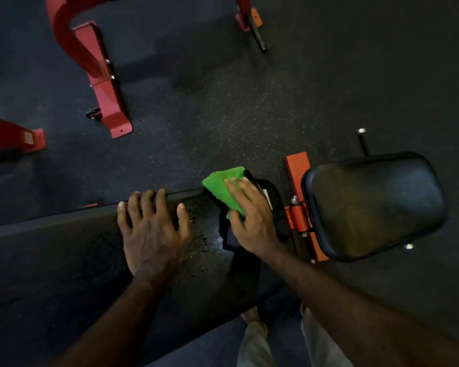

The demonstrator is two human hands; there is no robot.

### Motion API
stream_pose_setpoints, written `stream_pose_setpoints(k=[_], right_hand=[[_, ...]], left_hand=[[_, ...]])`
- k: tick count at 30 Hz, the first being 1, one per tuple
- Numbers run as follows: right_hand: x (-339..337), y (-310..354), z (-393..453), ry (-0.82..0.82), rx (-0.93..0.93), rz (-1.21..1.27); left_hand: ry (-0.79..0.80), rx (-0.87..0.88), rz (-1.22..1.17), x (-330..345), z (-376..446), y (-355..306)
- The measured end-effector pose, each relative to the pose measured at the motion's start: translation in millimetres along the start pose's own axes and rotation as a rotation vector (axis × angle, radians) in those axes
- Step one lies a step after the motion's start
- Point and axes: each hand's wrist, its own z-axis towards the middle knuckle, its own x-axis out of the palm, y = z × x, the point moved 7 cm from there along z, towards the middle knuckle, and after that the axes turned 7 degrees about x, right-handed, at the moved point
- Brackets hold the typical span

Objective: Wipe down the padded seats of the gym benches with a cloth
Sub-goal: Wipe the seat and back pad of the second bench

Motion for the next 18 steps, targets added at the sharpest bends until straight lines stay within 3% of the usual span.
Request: stream_pose_setpoints(k=[1, 2, 5, 6, 10, 11, 12, 14, 15, 16, 18], right_hand=[[-3.7, -7.5, 3.4, 0.034, -0.062, -0.027], [-10.2, -23.5, 11.1, -0.005, 0.014, -0.036], [-28.7, -73.0, 13.1, -0.239, 0.712, 0.107], [-23.8, -66.6, 7.8, -0.252, 0.759, 0.123], [-7.3, -26.9, -14.3, -0.015, 0.164, 0.06], [-12.8, -38.7, -12.4, 0.006, 0.148, 0.038], [-19.8, -58.1, -8.1, -0.028, 0.261, 0.035], [-35.9, -99.3, -12.2, -0.186, 0.76, 0.134], [-34.8, -102.9, -18.9, -0.236, 0.896, 0.135], [-33.6, -91.0, -21.1, -0.253, 0.853, 0.101], [-26.4, -63.7, -29.6, -0.184, 0.508, 0.012]], left_hand=[[0.003, 0.0, -0.006, -0.5, 0.3, 0.0], [0.004, 0.001, -0.011, -1.0, 0.3, 0.0], [0.002, 0.003, -0.007, -0.7, 0.2, -0.5], [0.001, 0.0, -0.003, -0.4, 0.3, 0.1], [-0.001, 0.0, 0.004, 0.5, 0.2, 0.5], [-0.001, -0.002, 0.006, 0.6, 0.0, 0.5], [-0.002, -0.003, 0.009, 0.8, -0.1, 0.5], [-0.005, 0.001, 0.012, 1.7, 0.1, -0.1], [-0.007, -0.001, 0.011, 1.5, 0.0, 0.3], [-0.009, -0.003, 0.005, 1.0, 0.0, 0.9], [-0.014, -0.002, -0.003, 0.0, 0.2, -0.1]])
